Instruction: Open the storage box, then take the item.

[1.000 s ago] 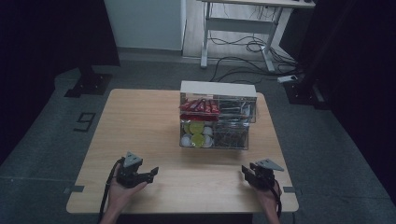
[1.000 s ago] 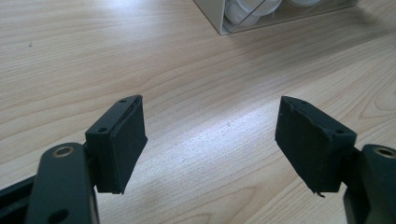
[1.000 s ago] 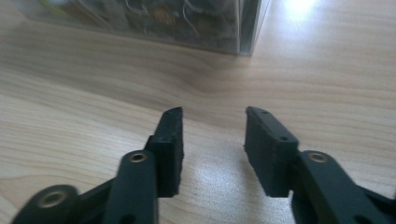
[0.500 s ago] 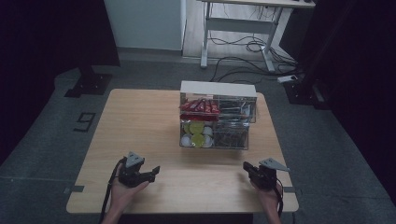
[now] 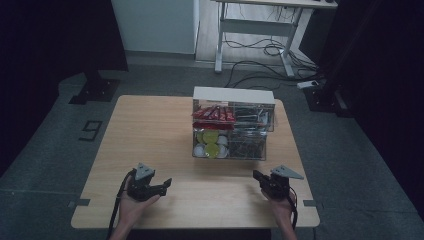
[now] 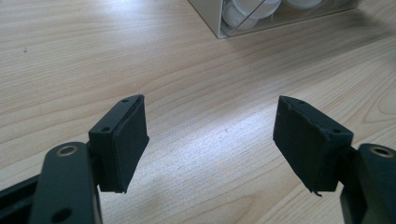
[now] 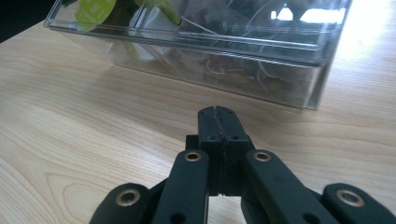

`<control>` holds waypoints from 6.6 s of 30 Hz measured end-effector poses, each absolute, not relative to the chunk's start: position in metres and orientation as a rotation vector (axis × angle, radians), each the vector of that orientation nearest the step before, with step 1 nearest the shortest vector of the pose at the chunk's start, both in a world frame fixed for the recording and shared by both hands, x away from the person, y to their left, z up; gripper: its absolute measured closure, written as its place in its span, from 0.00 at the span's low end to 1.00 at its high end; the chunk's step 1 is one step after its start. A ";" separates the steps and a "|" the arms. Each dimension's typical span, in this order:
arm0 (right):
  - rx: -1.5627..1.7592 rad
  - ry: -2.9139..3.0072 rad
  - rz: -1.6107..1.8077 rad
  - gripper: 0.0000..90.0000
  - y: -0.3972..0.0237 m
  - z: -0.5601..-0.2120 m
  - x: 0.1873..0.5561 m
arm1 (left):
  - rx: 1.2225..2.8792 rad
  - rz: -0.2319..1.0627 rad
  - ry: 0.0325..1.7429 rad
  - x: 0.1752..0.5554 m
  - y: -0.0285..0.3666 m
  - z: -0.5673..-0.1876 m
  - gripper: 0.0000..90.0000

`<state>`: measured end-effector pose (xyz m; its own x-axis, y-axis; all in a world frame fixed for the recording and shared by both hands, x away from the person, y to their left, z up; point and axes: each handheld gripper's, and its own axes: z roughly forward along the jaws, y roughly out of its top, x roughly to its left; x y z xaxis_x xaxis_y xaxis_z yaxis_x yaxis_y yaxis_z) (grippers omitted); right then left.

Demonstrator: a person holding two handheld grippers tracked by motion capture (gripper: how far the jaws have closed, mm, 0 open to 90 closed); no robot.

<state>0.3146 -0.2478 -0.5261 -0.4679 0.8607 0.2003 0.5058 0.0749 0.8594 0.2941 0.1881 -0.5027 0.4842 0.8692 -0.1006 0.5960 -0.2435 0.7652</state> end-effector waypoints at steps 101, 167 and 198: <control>1.301 1.953 1.398 0.99 -0.234 -0.504 0.342 | 1.940 0.452 1.224 0.294 0.194 -0.501 0.29; 1.284 1.780 1.588 0.99 -0.230 -0.462 0.382 | 1.951 0.475 1.249 0.292 0.192 -0.502 0.29; 1.289 1.772 1.576 0.99 -0.231 -0.461 0.379 | 2.009 0.453 1.098 0.305 0.118 -0.490 0.29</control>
